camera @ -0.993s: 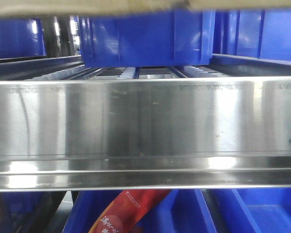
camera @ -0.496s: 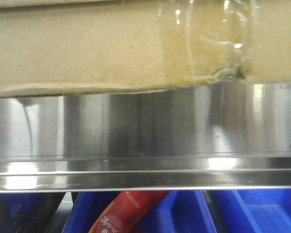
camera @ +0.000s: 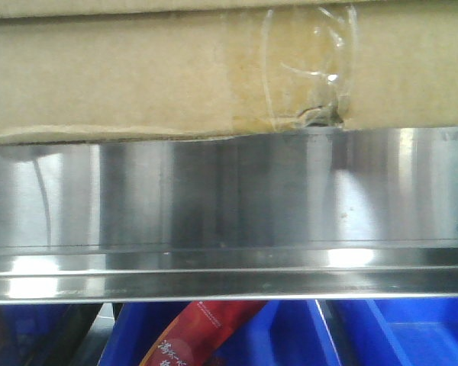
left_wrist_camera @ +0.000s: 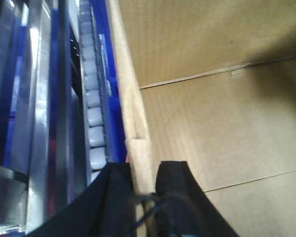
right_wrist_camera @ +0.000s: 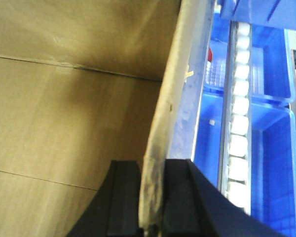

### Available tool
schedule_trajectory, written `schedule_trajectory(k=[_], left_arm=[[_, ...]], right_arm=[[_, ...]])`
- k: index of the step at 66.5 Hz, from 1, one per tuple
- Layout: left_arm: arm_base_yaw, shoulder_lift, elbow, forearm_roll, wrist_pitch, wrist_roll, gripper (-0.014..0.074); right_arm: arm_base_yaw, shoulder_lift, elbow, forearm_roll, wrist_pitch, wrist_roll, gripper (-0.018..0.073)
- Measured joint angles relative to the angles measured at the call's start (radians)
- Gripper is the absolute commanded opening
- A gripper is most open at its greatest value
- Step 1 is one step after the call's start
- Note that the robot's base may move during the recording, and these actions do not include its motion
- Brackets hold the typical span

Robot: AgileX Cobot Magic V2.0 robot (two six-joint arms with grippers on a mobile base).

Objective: Grab carton from right shelf to conveyor
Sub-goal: 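Lift the carton off the shelf with both grippers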

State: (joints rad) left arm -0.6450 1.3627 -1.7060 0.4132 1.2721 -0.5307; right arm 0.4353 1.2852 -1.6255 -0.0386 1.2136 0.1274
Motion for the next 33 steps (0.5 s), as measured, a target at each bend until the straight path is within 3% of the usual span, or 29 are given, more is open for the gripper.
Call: schedule_trajectory(k=[33], left_arm=[[0.0, 0.0, 0.0, 0.004, 0.0, -0.002, -0.0017]], right_arm=[[0.0, 0.0, 0.0, 0.002, -0.005, 0.0, -0.0067]])
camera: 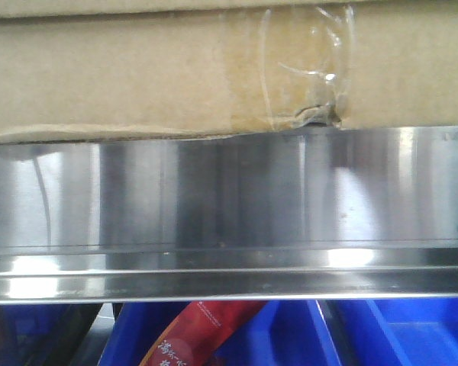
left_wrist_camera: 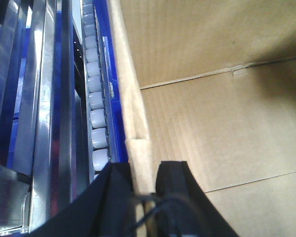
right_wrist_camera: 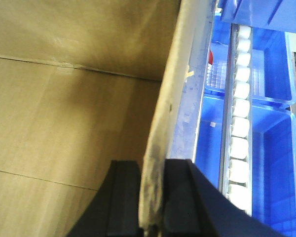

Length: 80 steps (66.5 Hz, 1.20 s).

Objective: Grab carton from right shelf to conveyor
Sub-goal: 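Lift the carton off the shelf with both grippers, then hold the carton with both grippers and pull it away from the shelf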

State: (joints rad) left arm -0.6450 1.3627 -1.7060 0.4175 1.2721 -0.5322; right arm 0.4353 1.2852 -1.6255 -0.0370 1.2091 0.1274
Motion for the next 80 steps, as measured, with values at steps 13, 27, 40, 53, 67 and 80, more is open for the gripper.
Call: schedule_trajectory(k=[13, 27, 40, 53, 67, 80], left_arm=[[0.0, 0.0, 0.0, 0.0, 0.0, 0.0, -0.0017], [0.0, 0.0, 0.0, 0.002, 0.0, 0.0, -0.0017], [0.0, 0.0, 0.0, 0.004, 0.0, 0.0, -0.0017], [0.0, 0.0, 0.0, 0.006, 0.0, 0.0, -0.0017], [0.0, 0.0, 0.0, 0.006, 0.0, 0.0, -0.0017], [0.0, -0.001, 0.0, 0.007, 0.0, 0.0, -0.0017]], right_arm=[[0.0, 0.0, 0.0, 0.0, 0.0, 0.0, -0.0067], [0.0, 0.0, 0.0, 0.0, 0.0, 0.0, -0.0067], [0.0, 0.0, 0.0, 0.002, -0.002, 0.0, -0.0067], [0.0, 0.001, 0.0, 0.004, -0.004, 0.0, -0.0067], [0.0, 0.001, 0.0, 0.004, -0.004, 0.0, -0.0067], [0.0, 0.001, 0.0, 0.004, -0.004, 0.0, -0.0067]])
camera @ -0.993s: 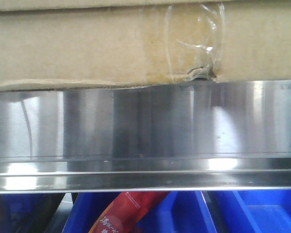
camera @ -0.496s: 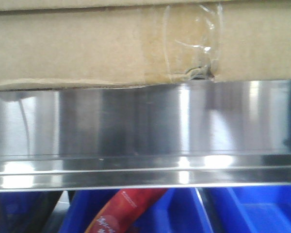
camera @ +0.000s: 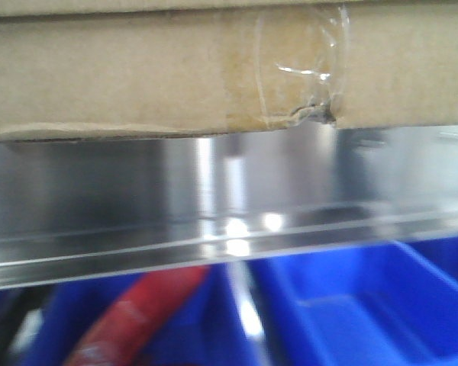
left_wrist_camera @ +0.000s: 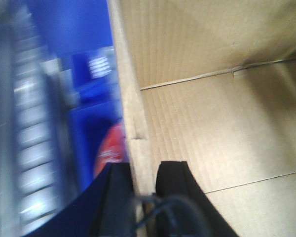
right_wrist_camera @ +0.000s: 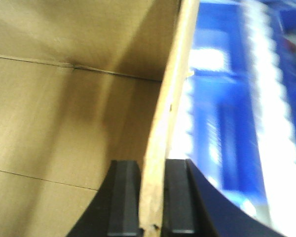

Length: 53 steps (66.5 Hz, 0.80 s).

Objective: Grab carton from right shelf to conveyor
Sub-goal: 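Hold the carton with both grippers and pull it away from the shelf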

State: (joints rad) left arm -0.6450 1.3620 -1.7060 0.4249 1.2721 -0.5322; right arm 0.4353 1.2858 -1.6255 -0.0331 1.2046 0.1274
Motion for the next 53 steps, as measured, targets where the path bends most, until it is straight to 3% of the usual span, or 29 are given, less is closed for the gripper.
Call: schedule_trajectory(k=[53], left_arm=[[0.0, 0.0, 0.0, 0.014, -0.004, 0.0, -0.0017]], right_arm=[[0.0, 0.002, 0.0, 0.0, -0.061, -0.002, -0.0067]])
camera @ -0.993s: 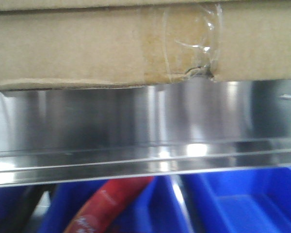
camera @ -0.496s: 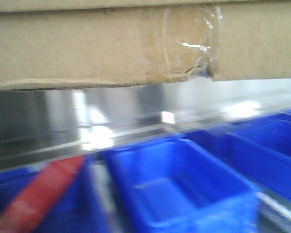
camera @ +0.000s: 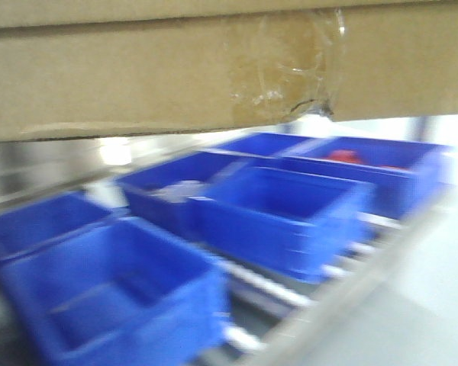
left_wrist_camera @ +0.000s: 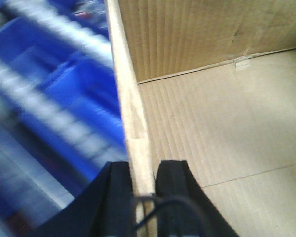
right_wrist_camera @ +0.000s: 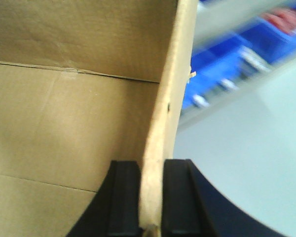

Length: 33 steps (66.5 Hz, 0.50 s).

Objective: Grab carton from right shelf to conveyor
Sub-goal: 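Hold the carton with both grippers and pull it away from the shelf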

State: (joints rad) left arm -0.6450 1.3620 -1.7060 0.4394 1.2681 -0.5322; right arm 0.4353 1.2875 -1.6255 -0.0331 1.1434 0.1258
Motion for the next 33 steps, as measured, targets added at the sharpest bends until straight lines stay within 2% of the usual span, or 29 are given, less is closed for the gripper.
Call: schedule_trajectory(k=[33], left_arm=[[0.0, 0.0, 0.0, 0.002, -0.002, 0.0, -0.0017]], right_arm=[[0.0, 0.0, 0.0, -0.002, -0.001, -0.001, -0.0067]])
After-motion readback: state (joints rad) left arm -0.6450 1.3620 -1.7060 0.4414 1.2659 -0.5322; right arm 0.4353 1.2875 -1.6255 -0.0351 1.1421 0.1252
